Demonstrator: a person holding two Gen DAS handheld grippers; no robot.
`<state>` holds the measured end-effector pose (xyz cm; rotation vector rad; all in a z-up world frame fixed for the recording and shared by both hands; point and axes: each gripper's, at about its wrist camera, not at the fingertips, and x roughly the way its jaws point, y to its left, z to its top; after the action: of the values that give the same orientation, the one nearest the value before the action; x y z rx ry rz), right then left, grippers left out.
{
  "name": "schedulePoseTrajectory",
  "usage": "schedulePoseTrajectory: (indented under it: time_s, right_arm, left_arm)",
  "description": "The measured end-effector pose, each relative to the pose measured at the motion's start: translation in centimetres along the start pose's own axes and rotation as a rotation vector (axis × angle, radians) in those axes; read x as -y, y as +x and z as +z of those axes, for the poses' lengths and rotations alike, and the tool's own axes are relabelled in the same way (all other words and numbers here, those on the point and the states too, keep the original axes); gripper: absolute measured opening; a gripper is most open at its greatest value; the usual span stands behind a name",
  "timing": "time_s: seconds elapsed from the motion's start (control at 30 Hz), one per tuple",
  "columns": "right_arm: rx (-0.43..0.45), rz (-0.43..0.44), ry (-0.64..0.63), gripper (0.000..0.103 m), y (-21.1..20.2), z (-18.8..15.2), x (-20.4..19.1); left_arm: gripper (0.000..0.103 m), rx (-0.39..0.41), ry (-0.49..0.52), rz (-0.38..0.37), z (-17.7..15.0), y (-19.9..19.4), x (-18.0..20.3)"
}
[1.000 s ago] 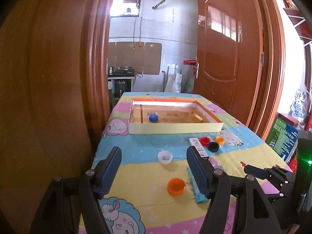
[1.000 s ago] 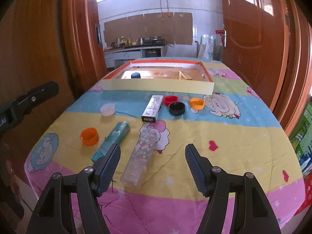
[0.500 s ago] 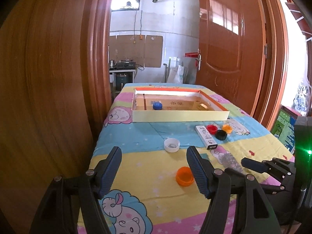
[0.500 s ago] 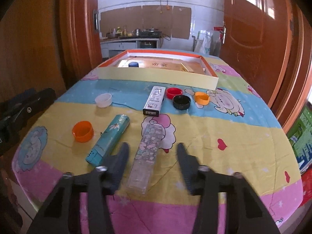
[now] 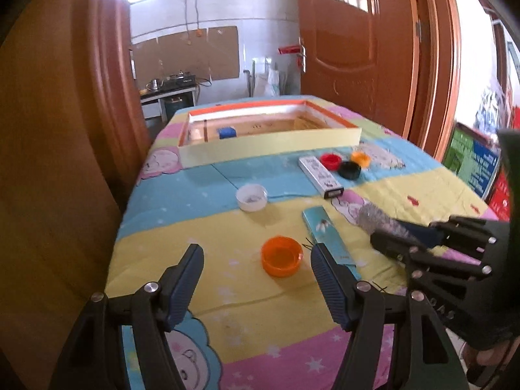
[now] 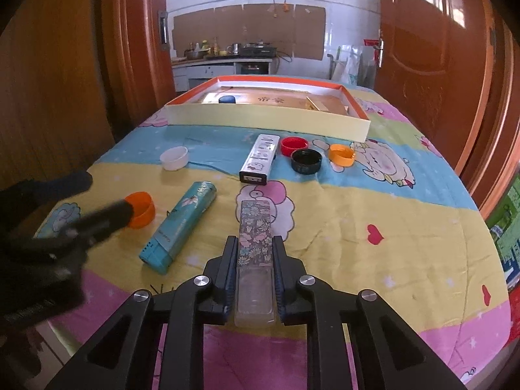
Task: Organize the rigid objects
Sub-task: 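Grasp the clear patterned bottle with the right gripper while the left grasps the orange cap, then carry the clear bottle and orange cap into the tray and open both grippers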
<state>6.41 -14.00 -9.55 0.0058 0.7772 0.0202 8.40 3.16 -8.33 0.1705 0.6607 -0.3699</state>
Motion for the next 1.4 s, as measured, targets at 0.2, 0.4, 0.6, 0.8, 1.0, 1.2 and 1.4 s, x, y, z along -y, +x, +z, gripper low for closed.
schedulePoseTrajectory:
  time_s: [0.2, 0.4, 0.6, 0.8, 1.0, 1.2, 1.4]
  right_arm:
    - [0.004, 0.016, 0.015, 0.020, -0.1, -0.1, 0.4]
    - [0.010, 0.033, 0.023, 0.020, -0.2, -0.2, 0.9]
    - [0.018, 0.044, 0.028, 0.020, -0.3, -0.5, 1.1]
    - [0.032, 0.047, 0.034, 0.020, -0.9, -0.5, 1.5]
    - [0.062, 0.043, 0.048, 0.020, -2.2, -0.1, 2.5]
    - [0.101, 0.032, 0.053, 0.020, -3.6, 0.8, 3.7]
    - [0.145, 0.015, 0.052, 0.020, -4.7, 2.1, 4.9]
  left_arm:
    - [0.069, -0.034, -0.005, 0.002, 0.2, 1.5, 0.5]
    - [0.059, -0.068, -0.059, -0.003, 0.1, 3.0, 0.0]
    - [0.030, -0.044, -0.083, -0.049, -0.1, 2.6, -0.5]
    - [0.030, -0.035, -0.095, -0.067, 0.1, 2.4, -0.4]
    - [0.030, 0.014, -0.083, -0.051, 1.2, 1.2, 0.5]
    - [0.030, 0.048, -0.083, 0.001, 2.4, 0.4, 0.7]
    - [0.030, 0.096, -0.102, 0.028, 3.2, -0.3, 0.5]
